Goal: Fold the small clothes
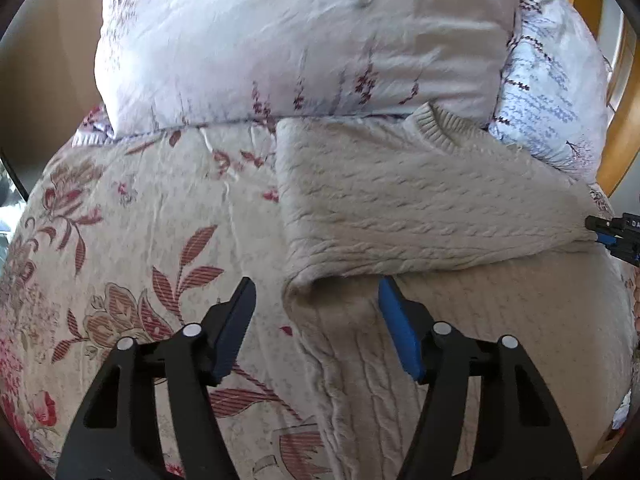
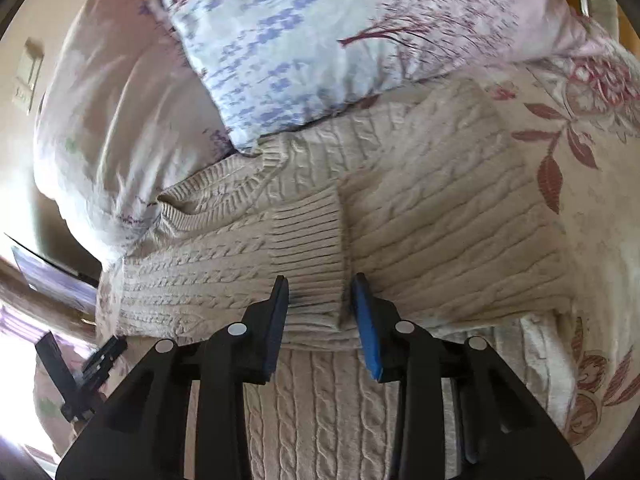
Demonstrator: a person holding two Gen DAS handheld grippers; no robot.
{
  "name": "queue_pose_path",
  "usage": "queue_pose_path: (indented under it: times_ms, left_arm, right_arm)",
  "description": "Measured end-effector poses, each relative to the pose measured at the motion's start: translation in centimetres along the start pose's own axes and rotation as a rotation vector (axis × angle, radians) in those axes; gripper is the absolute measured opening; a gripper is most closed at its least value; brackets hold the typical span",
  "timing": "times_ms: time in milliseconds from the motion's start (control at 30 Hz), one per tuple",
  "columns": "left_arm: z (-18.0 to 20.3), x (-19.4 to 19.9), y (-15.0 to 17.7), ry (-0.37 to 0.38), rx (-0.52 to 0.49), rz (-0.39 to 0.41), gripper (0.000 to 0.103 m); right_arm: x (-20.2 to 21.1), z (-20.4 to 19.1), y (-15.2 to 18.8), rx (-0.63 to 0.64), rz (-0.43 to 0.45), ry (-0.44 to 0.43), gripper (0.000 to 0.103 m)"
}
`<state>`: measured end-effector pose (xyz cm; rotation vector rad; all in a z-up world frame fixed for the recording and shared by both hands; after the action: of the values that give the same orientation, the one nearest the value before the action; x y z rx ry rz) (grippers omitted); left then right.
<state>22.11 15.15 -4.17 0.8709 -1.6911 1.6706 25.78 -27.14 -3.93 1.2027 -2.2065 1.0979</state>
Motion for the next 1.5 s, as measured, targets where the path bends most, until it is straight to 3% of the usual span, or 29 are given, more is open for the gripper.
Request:
queue_pose_path:
  times_ms: [33,100,300,367,400,467,567,633,700,867,1067,1200,1333,1500]
  left_arm:
    - [0.0,-0.3,0.0,-0.002,0.001,-0.005,0.062]
    - [0.6,-1.0,-0.1,-0.007,0.002,-0.011,0.060]
    - [0.6,-1.4,-0.1,-0.018,0.003,-0.004,0.060]
    - [0.5,-1.4,-0.1,-0.020,0.000,-0.002,0.060]
    - [0.5,-1.4,-0.1,-0.023,-0.001,0.001,0.060]
    - [0.5,-1.5,-0.1,-0.028,-0.004,0.004,0.060]
    - [0.4,-1.3,0.1,-0.019,0.006,0.001,0.062]
    - [0.3,-0.9,0.3,0.024,0.028,-0.005,0.063]
    - [0.2,-0.2,0.9,0.089,0.058,-0.010,0.063]
    - [-0.1,2.0,3.3,0.253,0.133,-0.019,0.063]
    - [-0.4,4.8,6.8,0.408,0.218,-0.014,0.063]
    - [-0.3,6.0,8.5,0.482,0.263,-0.014,0.061]
    - [-0.1,7.0,10.1,0.535,0.294,-0.011,0.057]
    - [1.1,8.4,12.1,0.578,0.270,-0.015,0.047]
  right_arm:
    - [-0.2,-0.1,-0.1,0.008,-0.004,0.001,0.018]
    - [-0.3,-0.9,-0.4,0.040,0.004,-0.007,0.010]
    - [3.6,-4.0,-2.8,0.204,0.239,0.042,0.009]
    - [2.7,-2.5,-2.8,0.188,0.210,0.133,0.009]
    - [1.3,-0.9,-2.4,0.149,0.154,0.183,0.009]
    - [-0.4,0.9,-1.6,0.077,0.080,0.186,0.010]
    - [0.6,1.3,-1.3,0.047,0.099,0.157,0.022]
    - [2.2,1.2,-1.0,0.032,0.111,0.121,0.044]
    - [4.3,1.1,-0.3,0.039,0.138,0.074,0.057]
    - [9.4,4.0,3.0,0.010,0.156,-0.022,0.058]
    - [12.3,8.5,7.1,-0.047,0.134,-0.026,0.058]
    - [12.7,9.8,9.8,-0.116,0.099,-0.130,0.058]
    - [13.1,9.5,11.5,-0.110,0.087,-0.180,0.055]
    - [12.7,8.3,13.4,-0.091,0.045,-0.253,0.048]
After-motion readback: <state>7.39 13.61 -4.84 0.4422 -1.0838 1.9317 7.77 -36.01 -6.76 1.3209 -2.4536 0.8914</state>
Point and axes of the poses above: each gripper's, at about its wrist camera, not at the fingertips, and x roughly against the way its jaws point, z to its right, y to its underside, the point moved 7 cm from there along -x, roughly the way its jaws point, and after that the axes turned 7 degrees about -y, right-handed, at the moved point
